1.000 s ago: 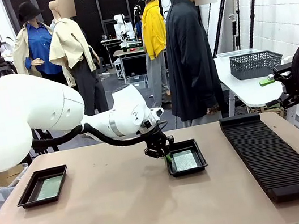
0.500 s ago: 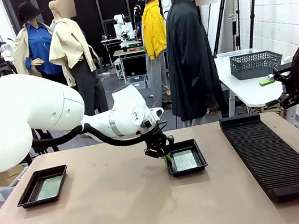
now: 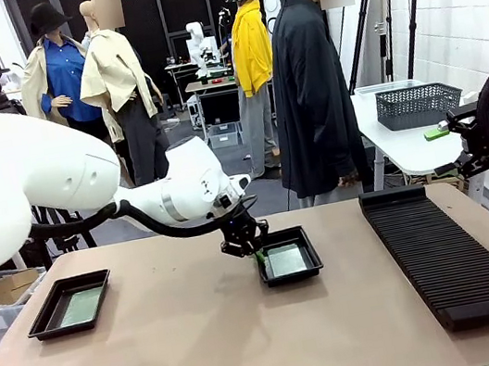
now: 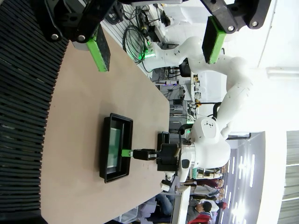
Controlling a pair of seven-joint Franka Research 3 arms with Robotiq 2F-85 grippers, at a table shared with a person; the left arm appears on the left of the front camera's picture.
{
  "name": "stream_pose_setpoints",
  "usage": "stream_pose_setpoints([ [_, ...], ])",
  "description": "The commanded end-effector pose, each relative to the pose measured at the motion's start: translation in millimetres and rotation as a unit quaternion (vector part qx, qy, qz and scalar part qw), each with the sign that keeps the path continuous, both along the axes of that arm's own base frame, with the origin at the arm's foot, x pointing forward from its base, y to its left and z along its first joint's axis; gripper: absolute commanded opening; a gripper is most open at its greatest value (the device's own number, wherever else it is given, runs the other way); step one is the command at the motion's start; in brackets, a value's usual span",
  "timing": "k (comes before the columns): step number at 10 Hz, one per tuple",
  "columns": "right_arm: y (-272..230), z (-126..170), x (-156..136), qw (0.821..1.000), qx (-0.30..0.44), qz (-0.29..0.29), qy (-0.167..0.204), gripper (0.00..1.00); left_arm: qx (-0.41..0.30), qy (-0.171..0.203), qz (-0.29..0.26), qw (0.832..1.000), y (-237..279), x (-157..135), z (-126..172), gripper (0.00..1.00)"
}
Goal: Inspect and transfer BCBs to ESD trays.
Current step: Pick up the ESD tray and place it on the left side of the table.
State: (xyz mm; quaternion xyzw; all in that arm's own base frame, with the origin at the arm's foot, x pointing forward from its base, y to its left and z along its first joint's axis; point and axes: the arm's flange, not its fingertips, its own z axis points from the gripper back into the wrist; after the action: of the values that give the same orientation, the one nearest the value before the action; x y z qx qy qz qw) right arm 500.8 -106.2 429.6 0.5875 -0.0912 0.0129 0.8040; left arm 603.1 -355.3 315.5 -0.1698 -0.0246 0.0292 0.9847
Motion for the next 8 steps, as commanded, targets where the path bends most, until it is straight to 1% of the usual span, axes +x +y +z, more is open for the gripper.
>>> stream_pose_setpoints([
  [1, 1, 1, 0, 1.0, -0.004, -0.001, 0.001, 1.0, -0.013, -0.011, -0.007, 1.0, 24, -22, 5, 0.0],
  [6, 1, 1, 0, 1.0, -0.004, -0.001, 0.001, 1.0, 0.008, -0.02, -0.011, 1.0, 87, -36, 8, 0.0],
  [8, 1, 1, 0, 1.0, -0.004, -0.001, 0.001, 1.0, 0.018, -0.025, -0.004, 1.0, 114, -38, 12, 0.0],
])
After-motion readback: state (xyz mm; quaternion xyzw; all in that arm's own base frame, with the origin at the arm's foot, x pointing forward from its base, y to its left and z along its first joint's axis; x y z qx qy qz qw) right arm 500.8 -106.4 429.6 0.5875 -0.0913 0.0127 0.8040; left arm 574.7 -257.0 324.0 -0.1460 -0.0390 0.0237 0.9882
